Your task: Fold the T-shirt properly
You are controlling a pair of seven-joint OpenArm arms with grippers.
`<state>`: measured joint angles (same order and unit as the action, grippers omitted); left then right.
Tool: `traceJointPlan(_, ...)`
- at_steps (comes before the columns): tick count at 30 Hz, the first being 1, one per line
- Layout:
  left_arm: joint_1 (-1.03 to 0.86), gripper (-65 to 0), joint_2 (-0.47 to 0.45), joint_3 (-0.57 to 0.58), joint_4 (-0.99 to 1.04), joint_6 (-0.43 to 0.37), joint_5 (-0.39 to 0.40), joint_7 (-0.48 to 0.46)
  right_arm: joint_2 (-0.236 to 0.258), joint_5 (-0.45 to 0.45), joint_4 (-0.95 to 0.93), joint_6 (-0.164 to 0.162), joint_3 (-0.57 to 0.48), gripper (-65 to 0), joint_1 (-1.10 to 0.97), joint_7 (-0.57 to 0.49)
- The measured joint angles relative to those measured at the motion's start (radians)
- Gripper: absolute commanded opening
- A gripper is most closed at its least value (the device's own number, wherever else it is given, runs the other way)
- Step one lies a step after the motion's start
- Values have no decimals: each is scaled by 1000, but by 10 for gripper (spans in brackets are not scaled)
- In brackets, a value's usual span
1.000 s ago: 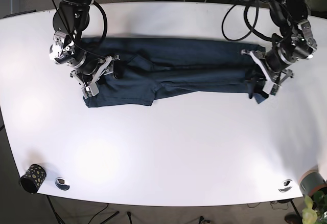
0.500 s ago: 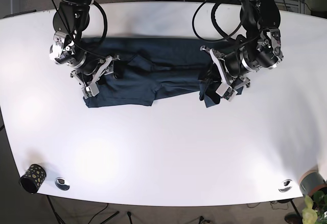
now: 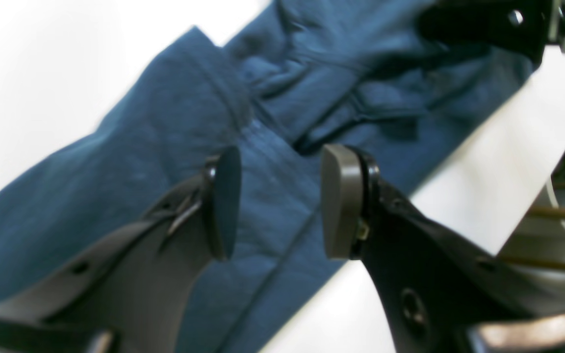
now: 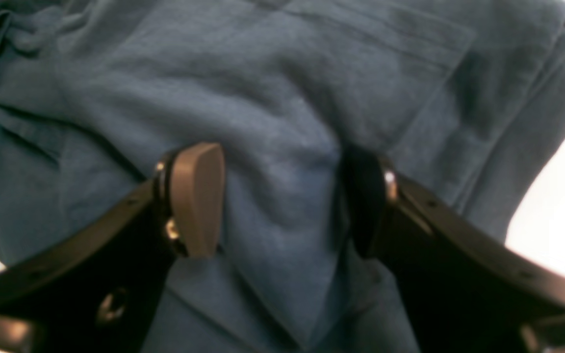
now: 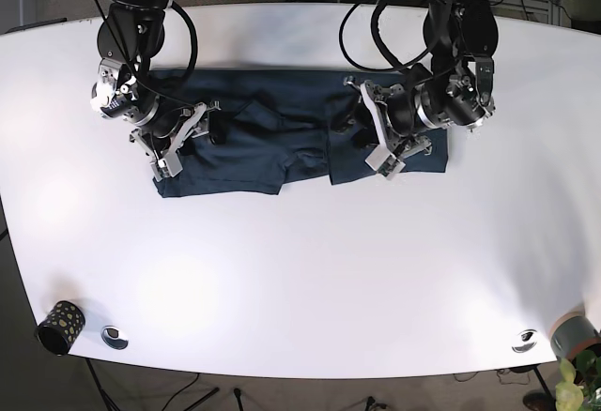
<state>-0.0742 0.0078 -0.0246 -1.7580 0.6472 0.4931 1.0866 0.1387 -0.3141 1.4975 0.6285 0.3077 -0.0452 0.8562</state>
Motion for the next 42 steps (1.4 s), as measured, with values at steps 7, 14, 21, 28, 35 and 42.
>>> traceJointPlan(7,19,-408,-15,43,-50,0,-2,124,0,0,0,0,0,-271,0,0)
traceJointPlan(14,30,-408,-55,-9,-106,0,13,110,2,-56,5,-2,0,-266,-1,10)
traceJointPlan(21,50,-411,-104,-303,-102,-2,3,117,36,-389,122,-3,-13,-265,-64,122)
traceJointPlan(28,55,-418,-125,-509,-24,3,6,112,43,-547,220,-13,-50,-265,-57,182)
traceJointPlan(35,49,-565,-190,-554,60,4,10,23,-11,-497,255,0,-252,-266,-100,210)
traceJointPlan(42,39,-565,-206,-557,116,4,3,27,-95,-283,254,-8,-360,-270,-89,203)
